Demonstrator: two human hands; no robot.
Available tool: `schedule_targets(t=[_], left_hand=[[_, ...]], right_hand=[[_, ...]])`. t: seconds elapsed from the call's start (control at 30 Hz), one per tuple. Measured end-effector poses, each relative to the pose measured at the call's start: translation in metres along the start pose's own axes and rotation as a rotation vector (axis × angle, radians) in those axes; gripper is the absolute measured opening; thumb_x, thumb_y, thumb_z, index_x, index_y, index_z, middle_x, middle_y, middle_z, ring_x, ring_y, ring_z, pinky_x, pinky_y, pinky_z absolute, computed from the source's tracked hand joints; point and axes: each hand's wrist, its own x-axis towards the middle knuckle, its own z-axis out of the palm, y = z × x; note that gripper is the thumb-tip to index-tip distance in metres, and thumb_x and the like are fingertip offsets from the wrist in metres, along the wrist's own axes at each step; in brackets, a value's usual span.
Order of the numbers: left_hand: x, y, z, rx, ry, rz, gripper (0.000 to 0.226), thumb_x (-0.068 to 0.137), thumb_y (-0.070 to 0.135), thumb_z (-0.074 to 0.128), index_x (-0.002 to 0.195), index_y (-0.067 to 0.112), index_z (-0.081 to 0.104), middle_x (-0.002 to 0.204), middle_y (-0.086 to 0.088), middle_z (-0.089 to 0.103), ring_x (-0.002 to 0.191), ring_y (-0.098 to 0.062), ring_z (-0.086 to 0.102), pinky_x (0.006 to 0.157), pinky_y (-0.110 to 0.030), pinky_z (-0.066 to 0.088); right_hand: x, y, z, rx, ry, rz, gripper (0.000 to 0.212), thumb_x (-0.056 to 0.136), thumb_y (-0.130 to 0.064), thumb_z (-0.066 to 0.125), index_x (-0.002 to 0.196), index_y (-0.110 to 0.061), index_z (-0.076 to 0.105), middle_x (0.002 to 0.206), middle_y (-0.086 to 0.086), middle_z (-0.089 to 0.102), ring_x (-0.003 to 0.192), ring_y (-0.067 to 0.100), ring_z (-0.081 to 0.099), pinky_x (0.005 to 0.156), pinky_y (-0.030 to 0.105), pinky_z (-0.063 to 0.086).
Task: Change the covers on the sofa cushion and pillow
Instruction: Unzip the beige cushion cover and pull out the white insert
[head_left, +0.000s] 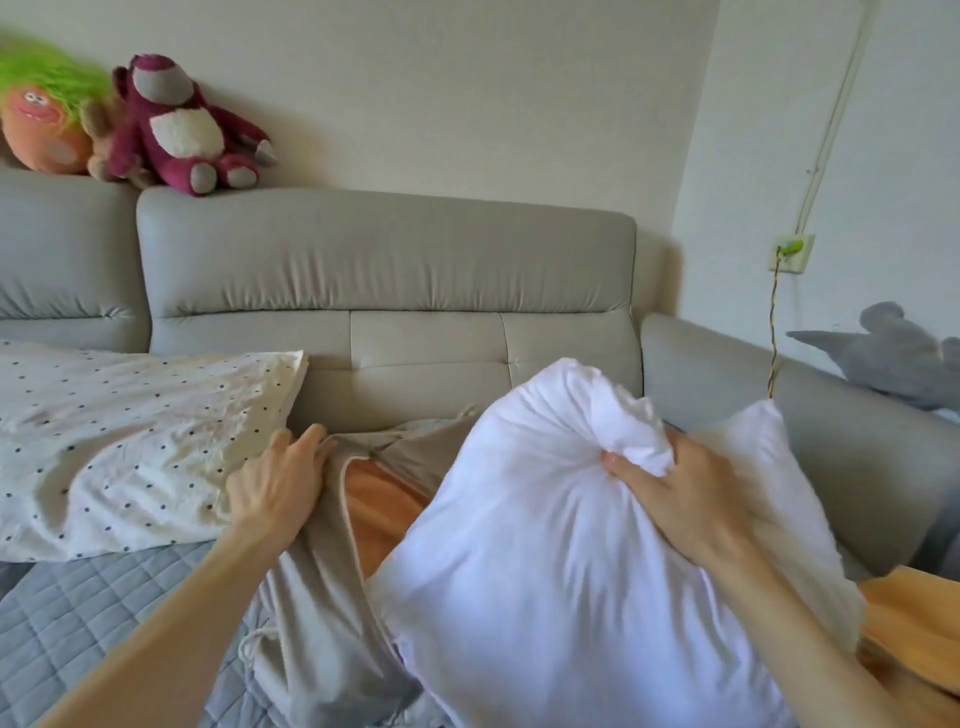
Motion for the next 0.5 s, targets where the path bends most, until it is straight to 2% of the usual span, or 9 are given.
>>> schedule_targets(t=[0.07, 0.13, 0.2, 0.23, 0.27, 0.33, 0.4, 0.47, 0.5], left_hand=[[0.004, -0.017, 0.001, -0.027, -0.007, -0.047, 0.051, 0.093, 0.066, 0.02, 0.097, 0.029, 0.055, 0.099, -0.009, 0.057, 0.077, -0.039, 0.062, 0.068, -0.043, 0.053], [0.008, -0.01, 0.0, -0.056, -0.076, -0.119, 0.043, 0.092, 0.067, 0.032, 0.097, 0.032, 0.056, 0.108, -0.009, 0.056, 0.087, -0.037, 0.06, 0.077, -0.044, 0.053], [0.008, 0.002, -0.004, -0.095, -0.196, -0.211, 0.05, 0.088, 0.071, 0.035, 0.11, 0.032, 0.057, 0.123, -0.011, 0.05, 0.107, -0.037, 0.053, 0.09, -0.047, 0.048], [0.005, 0.007, -0.007, -0.098, -0.249, -0.248, 0.056, 0.088, 0.072, 0.036, 0.12, 0.031, 0.056, 0.13, -0.014, 0.045, 0.117, -0.038, 0.046, 0.096, -0.048, 0.043], [0.002, 0.01, -0.009, -0.099, -0.284, -0.265, 0.061, 0.089, 0.072, 0.037, 0.13, 0.029, 0.051, 0.136, -0.016, 0.039, 0.125, -0.039, 0.039, 0.101, -0.05, 0.037], [-0.006, 0.014, -0.012, -0.145, -0.319, -0.273, 0.071, 0.088, 0.073, 0.039, 0.143, 0.028, 0.04, 0.145, -0.018, 0.031, 0.134, -0.041, 0.03, 0.107, -0.053, 0.031], [-0.013, 0.01, -0.005, -0.213, -0.322, -0.267, 0.078, 0.086, 0.076, 0.041, 0.147, 0.029, 0.031, 0.151, -0.019, 0.024, 0.139, -0.043, 0.024, 0.11, -0.055, 0.028], [-0.022, 0.004, 0.006, -0.279, -0.313, -0.266, 0.084, 0.08, 0.081, 0.043, 0.149, 0.037, 0.023, 0.158, -0.016, 0.014, 0.142, -0.045, 0.018, 0.113, -0.059, 0.025], [-0.026, 0.0, 0.011, -0.326, -0.306, -0.279, 0.088, 0.076, 0.085, 0.043, 0.149, 0.041, 0.018, 0.16, -0.015, 0.007, 0.143, -0.047, 0.016, 0.113, -0.062, 0.024]], right_hand=[[0.022, 0.018, -0.009, 0.007, 0.095, 0.132, 0.046, 0.086, -0.051, 0.067, 0.113, -0.013, 0.065, 0.111, 0.017, 0.07, 0.105, 0.039, 0.062, 0.085, 0.042, 0.049], [0.04, 0.028, -0.004, -0.017, 0.132, 0.257, 0.048, 0.089, -0.052, 0.063, 0.112, -0.009, 0.06, 0.114, 0.02, 0.067, 0.107, 0.04, 0.06, 0.082, 0.04, 0.043], [0.054, 0.031, 0.005, -0.033, 0.162, 0.34, 0.057, 0.09, -0.054, 0.057, 0.12, -0.006, 0.051, 0.124, 0.021, 0.06, 0.114, 0.039, 0.055, 0.084, 0.042, 0.04], [0.058, 0.028, 0.009, -0.072, 0.199, 0.355, 0.064, 0.089, -0.057, 0.053, 0.128, -0.007, 0.046, 0.133, 0.02, 0.054, 0.121, 0.039, 0.051, 0.09, 0.046, 0.04], [0.059, 0.022, 0.01, -0.129, 0.254, 0.325, 0.071, 0.088, -0.061, 0.048, 0.135, -0.008, 0.042, 0.141, 0.018, 0.047, 0.129, 0.037, 0.044, 0.097, 0.051, 0.038], [0.046, 0.005, 0.015, -0.2, 0.321, 0.143, 0.076, 0.086, -0.07, 0.039, 0.14, -0.017, 0.039, 0.151, 0.011, 0.038, 0.142, 0.034, 0.029, 0.107, 0.061, 0.029], [0.016, -0.015, 0.028, -0.259, 0.141, -0.005, 0.085, 0.079, -0.084, 0.035, 0.146, -0.033, 0.028, 0.161, 0.003, 0.018, 0.15, 0.03, 0.006, 0.111, 0.063, 0.017], [-0.018, -0.019, 0.051, -0.421, -0.181, -0.013, 0.106, 0.066, -0.095, 0.037, 0.15, -0.044, -0.001, 0.162, 0.001, -0.015, 0.148, 0.034, -0.016, 0.11, 0.069, 0.01], [-0.032, -0.012, 0.065, -0.499, -0.311, 0.017, 0.118, 0.061, -0.096, 0.041, 0.148, -0.044, -0.018, 0.158, 0.004, -0.03, 0.146, 0.039, -0.022, 0.107, 0.072, 0.009]])
